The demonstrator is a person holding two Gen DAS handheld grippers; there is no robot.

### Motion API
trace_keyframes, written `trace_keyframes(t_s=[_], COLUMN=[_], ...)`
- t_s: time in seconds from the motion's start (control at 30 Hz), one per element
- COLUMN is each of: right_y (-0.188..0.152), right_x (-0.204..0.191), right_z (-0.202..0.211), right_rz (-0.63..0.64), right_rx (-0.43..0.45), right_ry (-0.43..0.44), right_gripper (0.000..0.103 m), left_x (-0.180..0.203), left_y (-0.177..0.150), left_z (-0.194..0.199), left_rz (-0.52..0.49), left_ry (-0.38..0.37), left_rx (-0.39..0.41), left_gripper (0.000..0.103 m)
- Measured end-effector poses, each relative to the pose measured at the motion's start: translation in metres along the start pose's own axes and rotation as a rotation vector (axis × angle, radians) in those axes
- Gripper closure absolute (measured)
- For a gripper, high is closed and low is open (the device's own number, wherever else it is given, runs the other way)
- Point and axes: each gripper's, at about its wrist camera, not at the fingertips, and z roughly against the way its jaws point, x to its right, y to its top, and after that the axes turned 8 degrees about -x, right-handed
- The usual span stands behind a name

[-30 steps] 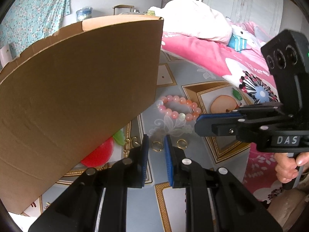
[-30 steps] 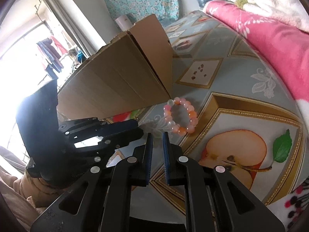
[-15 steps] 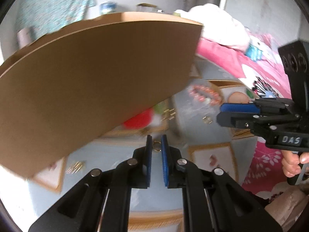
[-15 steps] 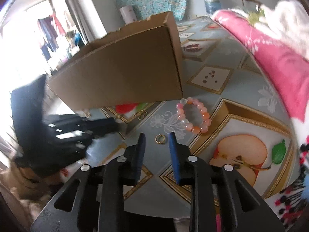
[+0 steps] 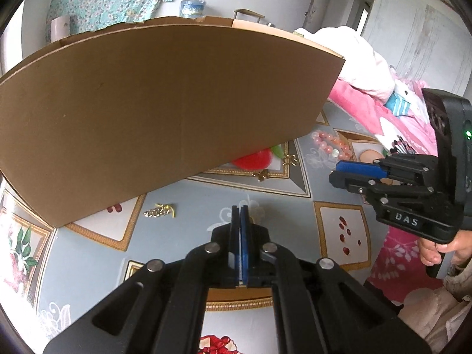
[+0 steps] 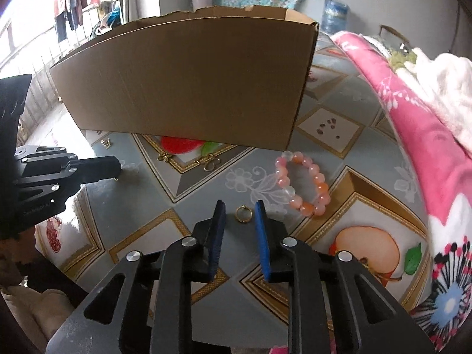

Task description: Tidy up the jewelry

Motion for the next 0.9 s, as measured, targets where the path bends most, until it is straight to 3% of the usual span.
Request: trace_keyframes(t_s=[0.1,0.43,0.5,0.53,0.57,0.63,0.9], right_y=[0.004,0.01,0.013,0.014,0.015,0.016,0.018], right_x=[0.001,0.018,0.025,0.031,0.034,0.033,0.034], right_z=[-0.002,-0.004,-0.005,-0.006,-0.005,-0.004,-0.002], right_rz=[-0.001,-0.096,-0.116,-0.124,-0.129,-0.131,-0.138], right_rx=[-0.014,-0.02,-0.015,-0.011,-0.006,-0.001,0.016], right_ry=[0.002,0.08,0.101,0.112,0.122,0.132,0.164], right_gripper=[0.093,0.095,0.095,0.095,0.095,0.095,0.095], left_x=[-0.004,-0.019,-0.018,-0.016,-0.014,-0.01,0.012], left_y=[-0.003,-0.011,-0.011,-0.012,-0.012,-0.012,-0.003], left_z=[0.002,0.014,0.016,0.019,0.02,0.02,0.003], left_rz=[0.005,0.041,0.038,0.03,0.021,0.003,-0.095], left_ry=[-0.006,-0.089,-0.113,-0.115,-0.109,-0.09,0.025], left_rx=[0.007,0.035,0.034,0.034,0.04,0.05,0.025], left_gripper=[0.102,0.102,0.095,0.086,0.075,0.066,0.066])
